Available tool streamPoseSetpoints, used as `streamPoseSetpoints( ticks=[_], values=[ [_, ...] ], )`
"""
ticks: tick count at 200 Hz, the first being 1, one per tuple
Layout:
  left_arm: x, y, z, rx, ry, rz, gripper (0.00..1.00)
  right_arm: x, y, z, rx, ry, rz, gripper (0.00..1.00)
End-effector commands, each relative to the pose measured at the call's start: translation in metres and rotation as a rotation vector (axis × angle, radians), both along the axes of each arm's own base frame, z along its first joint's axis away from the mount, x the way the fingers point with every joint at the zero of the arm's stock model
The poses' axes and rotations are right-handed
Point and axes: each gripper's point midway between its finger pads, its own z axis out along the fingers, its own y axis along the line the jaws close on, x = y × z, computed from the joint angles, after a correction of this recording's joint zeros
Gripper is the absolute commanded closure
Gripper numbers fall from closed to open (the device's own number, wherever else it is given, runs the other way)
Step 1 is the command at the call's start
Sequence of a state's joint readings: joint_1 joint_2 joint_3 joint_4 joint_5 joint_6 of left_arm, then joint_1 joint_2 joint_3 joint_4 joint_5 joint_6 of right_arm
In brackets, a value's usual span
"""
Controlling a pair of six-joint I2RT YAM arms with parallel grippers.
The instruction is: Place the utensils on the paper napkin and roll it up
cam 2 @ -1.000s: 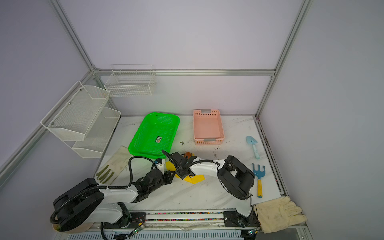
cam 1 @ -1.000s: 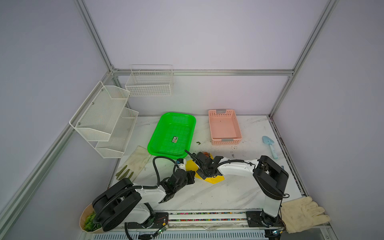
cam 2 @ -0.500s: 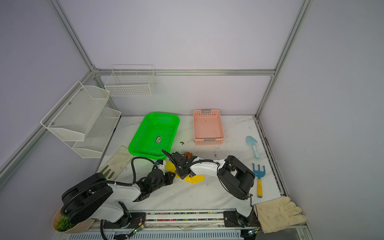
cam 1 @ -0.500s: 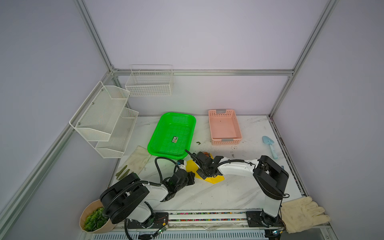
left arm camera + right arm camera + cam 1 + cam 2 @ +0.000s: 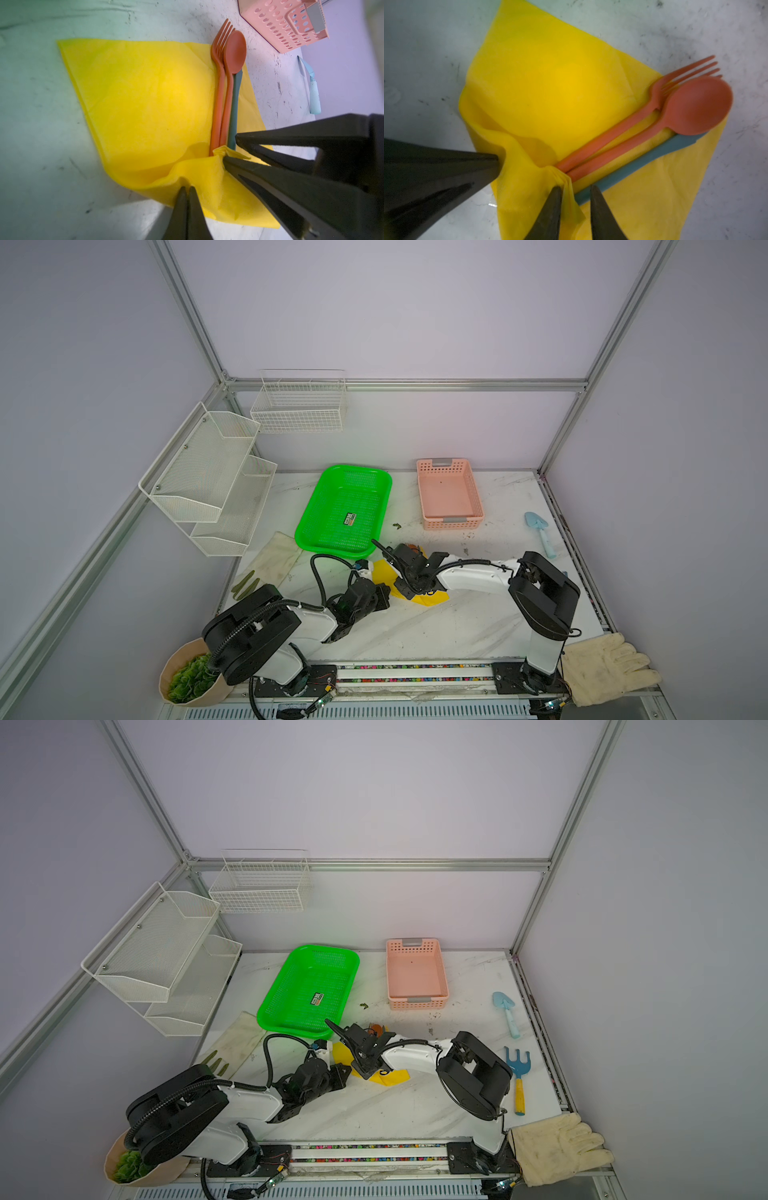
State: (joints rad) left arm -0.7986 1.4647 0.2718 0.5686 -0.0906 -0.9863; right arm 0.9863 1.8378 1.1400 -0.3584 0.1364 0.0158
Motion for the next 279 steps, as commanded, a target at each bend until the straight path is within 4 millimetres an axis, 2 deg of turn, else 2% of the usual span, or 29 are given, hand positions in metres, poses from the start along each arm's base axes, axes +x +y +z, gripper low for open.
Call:
streamPoseSetpoints(
  ticks=[1, 19, 43, 54, 68, 84, 100, 116, 150, 210, 246, 279],
  values=[
    [0.002, 0.003, -0.006, 0.038, 0.038, 0.018, 1.0, -0.001, -0.007, 0.019, 0.015, -0.011, -0.018, 0.62],
    [0.002, 0.004, -0.007, 0.046, 0.046, 0.019, 1.0, 0.004, -0.008, 0.04, 0.039, -0.047, -0.049, 0.56],
    [0.001, 0.004, -0.009, 0.047, 0.056, 0.02, 1.0, 0.01, -0.006, 0.083, 0.134, -0.105, -0.105, 0.53],
    [0.001, 0.004, -0.01, 0.047, 0.058, 0.019, 1.0, 0.008, -0.003, 0.101, 0.198, -0.1, -0.121, 0.53],
    [0.001, 0.004, -0.009, 0.045, 0.058, 0.021, 1.0, -0.002, 0.004, 0.114, 0.27, -0.067, -0.096, 0.54],
    [0.001, 0.004, -0.009, 0.048, 0.059, 0.02, 1.0, -0.016, 0.013, 0.122, 0.367, 0.004, -0.089, 0.64],
    [0.0, 0.005, -0.009, 0.054, 0.06, 0.021, 1.0, -0.029, 0.021, 0.126, 0.482, 0.076, -0.097, 0.83],
    [0.001, 0.005, -0.006, 0.054, 0.054, 0.022, 1.0, -0.045, 0.032, 0.118, 0.584, 0.177, -0.092, 1.0],
    [0.001, 0.005, -0.004, 0.054, 0.054, 0.019, 1.0, -0.047, 0.032, 0.084, 0.654, 0.297, -0.216, 1.0],
    [0.002, 0.005, -0.002, 0.053, 0.046, 0.021, 1.0, -0.04, 0.026, 0.058, 0.71, 0.359, -0.28, 1.0],
    [0.002, 0.004, -0.002, 0.052, 0.044, 0.021, 1.0, -0.038, 0.032, 0.043, 0.685, 0.379, -0.273, 1.0],
    [0.002, 0.005, -0.001, 0.056, 0.044, 0.023, 1.0, -0.034, 0.029, 0.021, 0.641, 0.39, -0.296, 1.0]
  ],
)
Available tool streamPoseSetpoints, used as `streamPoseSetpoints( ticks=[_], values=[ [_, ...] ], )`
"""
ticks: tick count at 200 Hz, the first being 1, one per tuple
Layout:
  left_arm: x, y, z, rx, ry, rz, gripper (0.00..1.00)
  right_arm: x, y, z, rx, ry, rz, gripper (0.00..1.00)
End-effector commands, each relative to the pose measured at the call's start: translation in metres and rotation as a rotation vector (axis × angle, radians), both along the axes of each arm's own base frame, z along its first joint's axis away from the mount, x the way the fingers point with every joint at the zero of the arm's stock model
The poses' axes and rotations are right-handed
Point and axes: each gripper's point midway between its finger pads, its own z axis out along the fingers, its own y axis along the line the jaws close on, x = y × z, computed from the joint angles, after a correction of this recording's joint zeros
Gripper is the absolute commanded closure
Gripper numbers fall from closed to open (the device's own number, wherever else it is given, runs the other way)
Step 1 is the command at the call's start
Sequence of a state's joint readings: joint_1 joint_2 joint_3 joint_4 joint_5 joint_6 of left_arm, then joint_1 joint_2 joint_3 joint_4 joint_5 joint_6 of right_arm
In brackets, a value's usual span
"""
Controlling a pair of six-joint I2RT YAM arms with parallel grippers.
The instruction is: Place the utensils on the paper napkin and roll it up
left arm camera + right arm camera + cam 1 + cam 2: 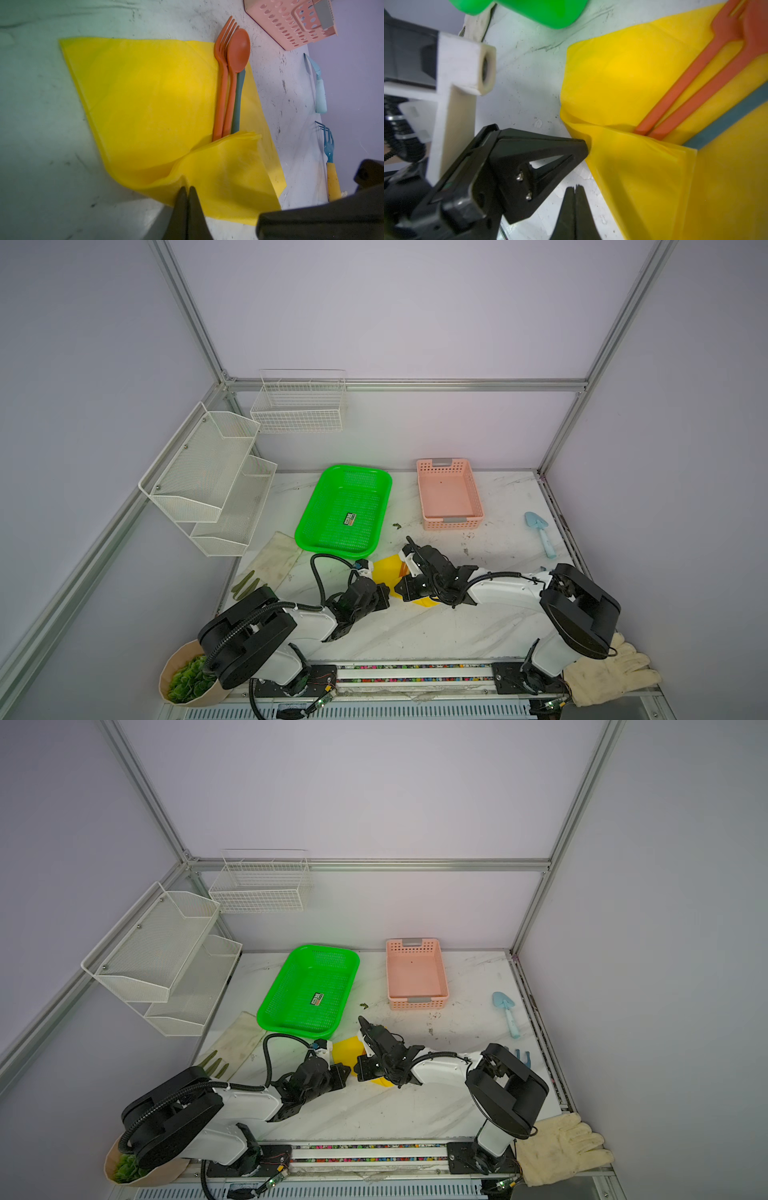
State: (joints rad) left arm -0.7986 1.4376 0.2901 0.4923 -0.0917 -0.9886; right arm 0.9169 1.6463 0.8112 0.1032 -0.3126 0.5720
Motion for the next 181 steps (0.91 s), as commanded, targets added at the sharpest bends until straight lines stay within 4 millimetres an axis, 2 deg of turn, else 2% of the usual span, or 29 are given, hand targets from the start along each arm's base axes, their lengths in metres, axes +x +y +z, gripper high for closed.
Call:
streamPoseSetpoints(
  ticks=[1, 60, 125, 145, 181],
  values=[
    [0.004, 0.004, -0.001, 0.035, 0.021, 0.02, 1.0, 0.007, 0.004, -0.005, 0.012, 0.006, -0.009, 1.0],
    [0.003, 0.005, -0.001, 0.04, 0.021, 0.022, 1.0, 0.015, 0.005, -0.015, 0.01, 0.003, -0.013, 1.0],
    [0.004, 0.004, -0.002, 0.041, 0.021, 0.02, 1.0, 0.008, -0.003, -0.033, -0.026, 0.03, -0.015, 1.0],
    [0.004, 0.004, -0.002, 0.042, 0.021, 0.02, 1.0, 0.008, -0.003, -0.029, -0.018, 0.023, -0.013, 1.0],
    [0.004, 0.005, 0.0, 0.043, 0.02, 0.021, 1.0, 0.011, 0.004, 0.0, 0.038, -0.019, -0.002, 1.0]
  ],
)
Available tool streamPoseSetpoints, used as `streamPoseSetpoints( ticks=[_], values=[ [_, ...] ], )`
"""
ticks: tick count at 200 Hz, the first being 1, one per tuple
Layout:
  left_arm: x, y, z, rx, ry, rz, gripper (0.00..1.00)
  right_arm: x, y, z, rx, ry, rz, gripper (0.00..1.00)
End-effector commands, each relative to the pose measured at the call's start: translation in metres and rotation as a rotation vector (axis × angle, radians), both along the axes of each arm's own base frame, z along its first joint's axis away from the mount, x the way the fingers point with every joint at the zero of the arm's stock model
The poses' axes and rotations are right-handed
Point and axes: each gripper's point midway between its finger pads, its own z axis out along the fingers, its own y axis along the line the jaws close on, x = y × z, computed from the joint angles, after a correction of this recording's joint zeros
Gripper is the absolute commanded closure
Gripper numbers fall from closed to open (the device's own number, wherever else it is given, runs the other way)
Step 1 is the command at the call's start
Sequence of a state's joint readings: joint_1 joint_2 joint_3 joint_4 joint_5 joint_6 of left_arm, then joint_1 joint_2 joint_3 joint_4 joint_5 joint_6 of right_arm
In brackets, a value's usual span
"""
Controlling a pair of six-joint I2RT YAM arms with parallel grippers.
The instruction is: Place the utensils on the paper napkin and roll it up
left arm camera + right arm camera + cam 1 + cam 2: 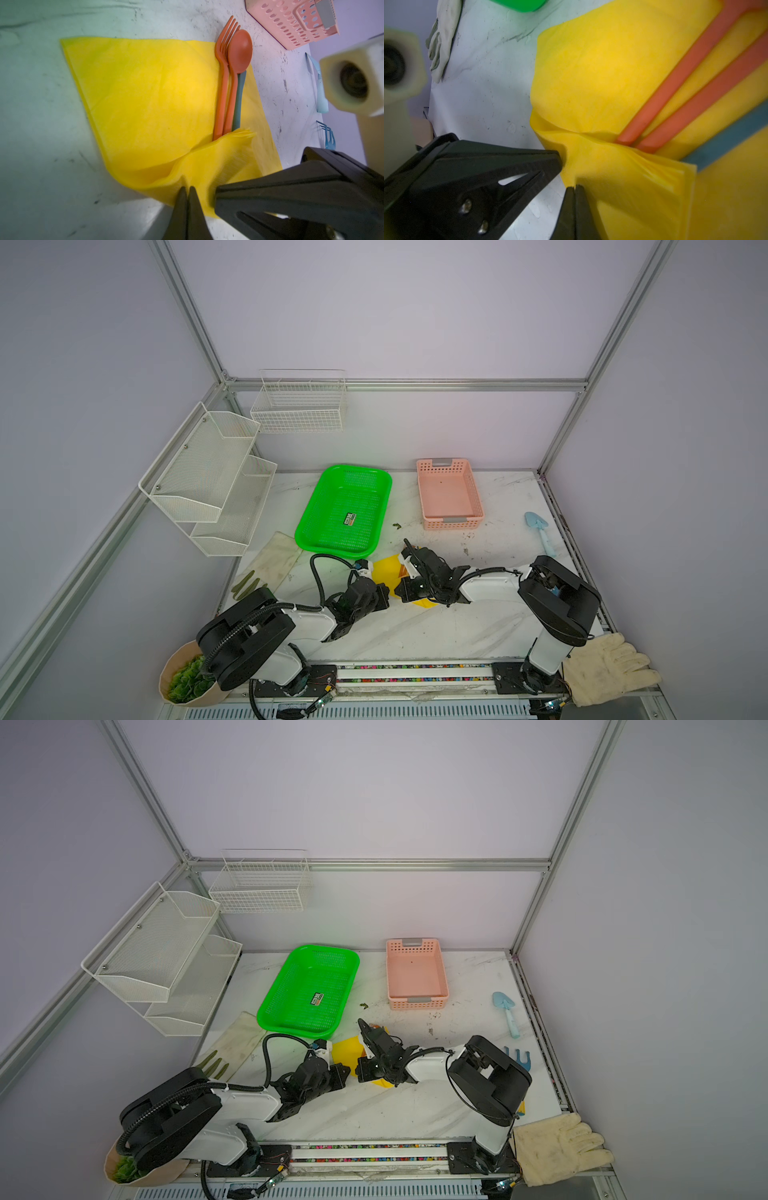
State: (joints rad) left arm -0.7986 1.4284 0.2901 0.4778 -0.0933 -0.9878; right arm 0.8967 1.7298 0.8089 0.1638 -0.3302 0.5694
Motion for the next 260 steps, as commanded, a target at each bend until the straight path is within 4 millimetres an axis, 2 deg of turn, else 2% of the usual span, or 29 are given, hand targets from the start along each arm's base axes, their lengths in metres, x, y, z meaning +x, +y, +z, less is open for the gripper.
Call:
streamPoseSetpoints(
  ticks=[1, 26, 71, 156, 174, 206, 210, 222, 260],
  values=[
    [0.005, 0.004, 0.0, 0.037, 0.017, 0.021, 1.0, 0.004, 0.003, 0.024, 0.051, -0.044, 0.004, 1.0],
    [0.004, 0.004, -0.002, 0.045, 0.02, 0.02, 1.0, 0.002, 0.0, 0.03, 0.054, -0.053, 0.007, 1.0],
    [0.005, 0.004, -0.001, 0.045, 0.017, 0.019, 1.0, -0.004, -0.013, 0.012, -0.01, -0.044, 0.008, 1.0],
    [0.005, 0.004, -0.001, 0.052, 0.016, 0.017, 1.0, -0.003, -0.033, -0.016, -0.179, -0.06, 0.012, 1.0],
    [0.005, 0.004, -0.001, 0.057, 0.017, 0.015, 1.0, -0.001, -0.032, -0.012, -0.181, -0.074, 0.024, 1.0],
    [0.006, 0.003, 0.0, 0.065, 0.018, 0.009, 1.0, 0.005, -0.019, 0.022, -0.197, -0.172, 0.075, 1.0],
    [0.008, 0.001, 0.011, 0.043, -0.005, 0.01, 1.0, 0.006, -0.018, 0.025, -0.204, -0.184, 0.082, 1.0],
    [0.008, 0.001, 0.012, 0.04, -0.008, 0.01, 1.0, 0.006, -0.014, 0.031, -0.225, -0.214, 0.111, 1.0],
    [0.007, 0.001, 0.012, 0.04, -0.007, 0.003, 1.0, 0.004, -0.018, 0.016, -0.355, -0.231, 0.224, 1.0]
  ],
)
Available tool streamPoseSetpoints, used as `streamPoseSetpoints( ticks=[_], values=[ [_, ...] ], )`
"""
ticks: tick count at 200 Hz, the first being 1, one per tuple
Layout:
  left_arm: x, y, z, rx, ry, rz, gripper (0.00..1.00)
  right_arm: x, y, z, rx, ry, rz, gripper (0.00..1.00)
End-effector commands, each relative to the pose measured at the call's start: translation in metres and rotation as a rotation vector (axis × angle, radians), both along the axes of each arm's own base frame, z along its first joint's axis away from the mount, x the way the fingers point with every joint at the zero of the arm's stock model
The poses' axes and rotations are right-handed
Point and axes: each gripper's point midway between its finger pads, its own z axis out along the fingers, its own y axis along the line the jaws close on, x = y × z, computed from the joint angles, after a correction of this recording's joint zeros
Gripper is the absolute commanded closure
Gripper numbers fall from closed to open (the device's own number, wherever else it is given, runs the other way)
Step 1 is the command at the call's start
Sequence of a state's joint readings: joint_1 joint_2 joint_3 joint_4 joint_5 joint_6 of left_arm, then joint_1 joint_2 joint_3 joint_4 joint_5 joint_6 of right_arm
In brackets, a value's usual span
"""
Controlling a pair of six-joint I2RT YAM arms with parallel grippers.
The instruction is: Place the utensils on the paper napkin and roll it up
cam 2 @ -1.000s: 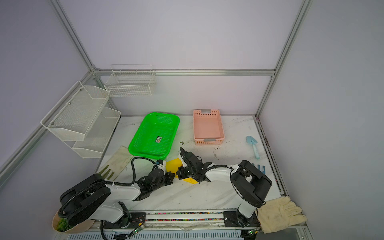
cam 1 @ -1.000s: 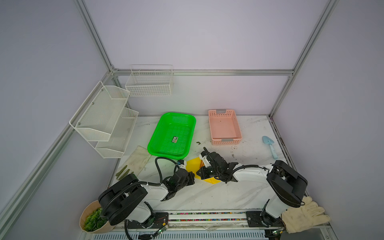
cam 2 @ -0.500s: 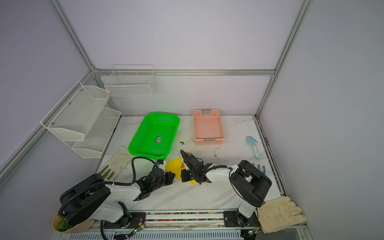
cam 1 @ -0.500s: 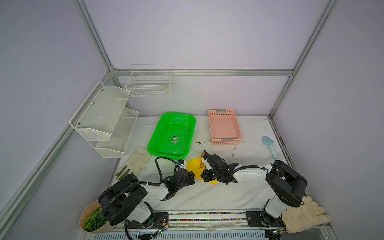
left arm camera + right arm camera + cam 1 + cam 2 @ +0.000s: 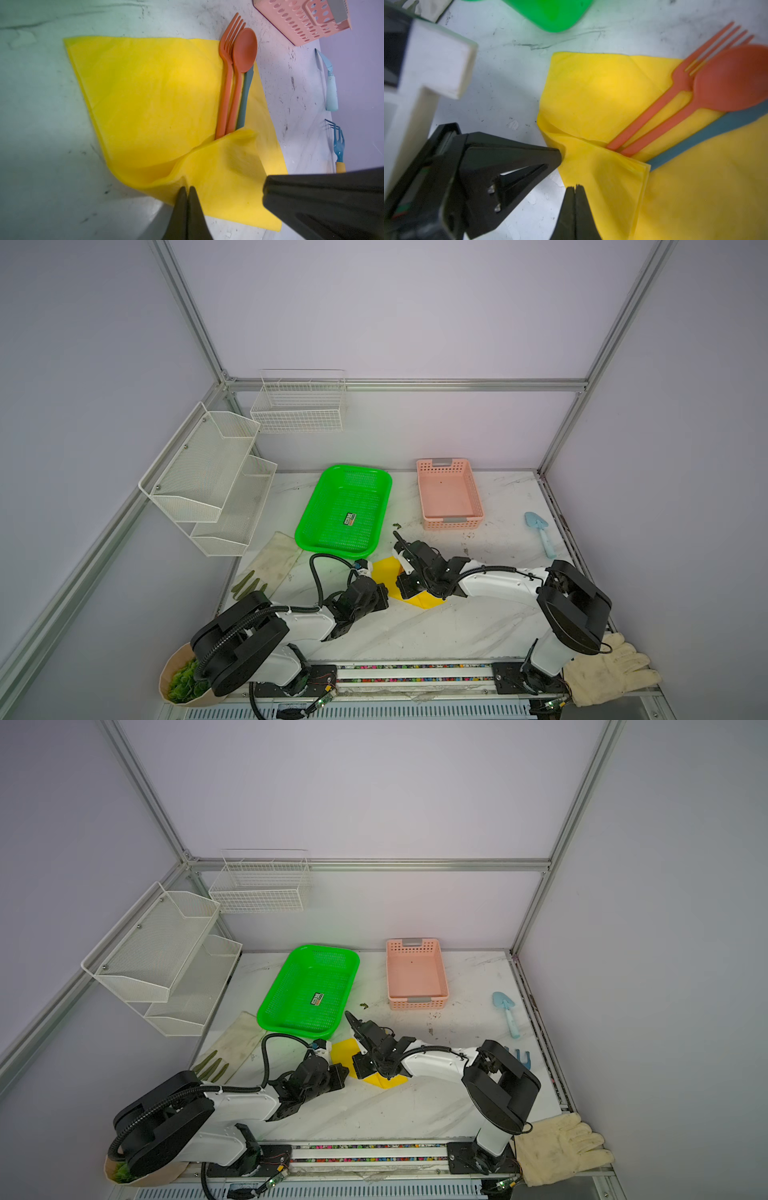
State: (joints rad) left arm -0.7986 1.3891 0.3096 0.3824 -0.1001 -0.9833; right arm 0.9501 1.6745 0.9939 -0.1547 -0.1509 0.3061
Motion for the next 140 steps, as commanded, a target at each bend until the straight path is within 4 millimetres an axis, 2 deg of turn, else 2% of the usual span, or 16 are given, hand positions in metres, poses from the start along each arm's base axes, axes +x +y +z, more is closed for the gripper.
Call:
streamPoseSetpoints(
  ticks=[1, 55, 88, 115, 140],
  values=[
    [0.009, -0.003, 0.011, 0.007, -0.028, -0.001, 1.0, -0.006, -0.018, -0.02, -0.162, -0.009, 0.069, 1.0],
    [0.01, -0.005, 0.011, -0.003, -0.03, -0.007, 1.0, -0.018, -0.014, -0.033, -0.181, 0.016, 0.164, 1.0],
    [0.01, -0.003, 0.011, -0.004, -0.029, -0.005, 1.0, -0.028, 0.0, -0.038, -0.163, 0.034, 0.219, 1.0],
    [0.01, -0.003, 0.012, -0.003, -0.031, -0.005, 1.0, -0.029, 0.011, -0.034, -0.15, 0.01, 0.229, 1.0],
    [0.01, -0.002, 0.013, -0.003, -0.031, -0.003, 1.0, -0.024, 0.014, -0.033, -0.156, -0.005, 0.215, 1.0]
  ],
)
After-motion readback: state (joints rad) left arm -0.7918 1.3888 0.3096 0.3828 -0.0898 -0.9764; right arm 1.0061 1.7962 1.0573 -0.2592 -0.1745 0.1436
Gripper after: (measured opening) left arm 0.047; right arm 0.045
